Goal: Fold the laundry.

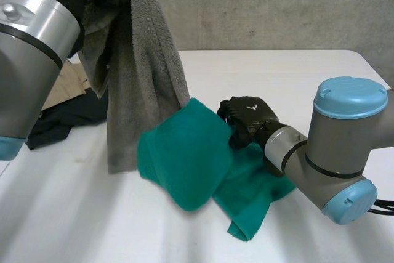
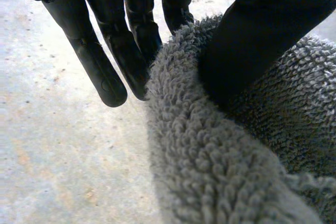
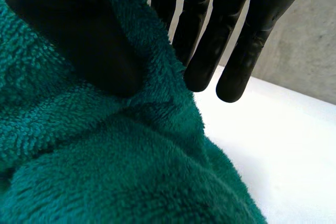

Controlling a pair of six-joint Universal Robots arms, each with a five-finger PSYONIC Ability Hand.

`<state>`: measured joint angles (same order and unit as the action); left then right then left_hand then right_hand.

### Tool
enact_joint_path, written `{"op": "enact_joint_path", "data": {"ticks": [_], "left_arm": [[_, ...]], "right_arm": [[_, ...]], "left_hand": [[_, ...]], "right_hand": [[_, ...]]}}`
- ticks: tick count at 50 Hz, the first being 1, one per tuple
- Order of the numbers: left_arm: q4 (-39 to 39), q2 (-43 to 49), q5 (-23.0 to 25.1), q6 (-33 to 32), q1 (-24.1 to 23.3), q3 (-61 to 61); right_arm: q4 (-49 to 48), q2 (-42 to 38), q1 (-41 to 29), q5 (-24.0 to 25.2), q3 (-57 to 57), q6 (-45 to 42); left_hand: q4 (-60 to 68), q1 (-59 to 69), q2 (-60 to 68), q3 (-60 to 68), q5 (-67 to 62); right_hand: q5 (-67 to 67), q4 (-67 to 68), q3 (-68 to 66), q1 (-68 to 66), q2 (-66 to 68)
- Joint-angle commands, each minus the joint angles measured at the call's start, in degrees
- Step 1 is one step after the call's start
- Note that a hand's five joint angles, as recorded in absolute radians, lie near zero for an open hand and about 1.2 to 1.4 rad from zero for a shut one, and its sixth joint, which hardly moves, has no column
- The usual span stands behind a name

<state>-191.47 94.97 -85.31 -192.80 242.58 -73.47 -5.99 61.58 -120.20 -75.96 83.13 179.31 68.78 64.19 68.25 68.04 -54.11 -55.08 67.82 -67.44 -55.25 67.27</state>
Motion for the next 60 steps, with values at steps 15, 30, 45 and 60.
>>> {"op": "enact_joint_path", "data": {"ticks": [15,30,45,60], "left_arm": [[-1.9,-1.3,-3.6,-0.3,11.7,-3.5],[-1.7,15.4,-2.6,-0.7,0.8,-13.1],[1.4,18.1,-16.8,-2.7,25.4,22.6],[-1.3,18.8,-7.4,-4.0,20.5,9.8]], "right_arm": [[1.4,10.5,16.8,-5.4,10.3,-29.8],[1.8,7.9,15.5,-5.9,10.5,-29.0],[1.8,7.8,15.6,-5.3,10.5,-28.9],[1.9,7.7,15.1,-5.4,10.6,-28.8]], "left_hand": [[11.2,15.8,11.7,12.0,-15.9],[11.2,15.8,11.7,12.0,-15.9],[11.2,15.8,11.7,12.0,-15.9],[-58.8,-54.2,-58.3,-58.0,54.1]], "right_hand": [[23.6,-26.3,25.9,13.8,-25.8],[55.1,-57.8,57.4,45.2,-57.3],[55.1,-57.8,57.4,45.2,-57.3],[55.1,-57.8,57.4,45.2,-57.3]]}}
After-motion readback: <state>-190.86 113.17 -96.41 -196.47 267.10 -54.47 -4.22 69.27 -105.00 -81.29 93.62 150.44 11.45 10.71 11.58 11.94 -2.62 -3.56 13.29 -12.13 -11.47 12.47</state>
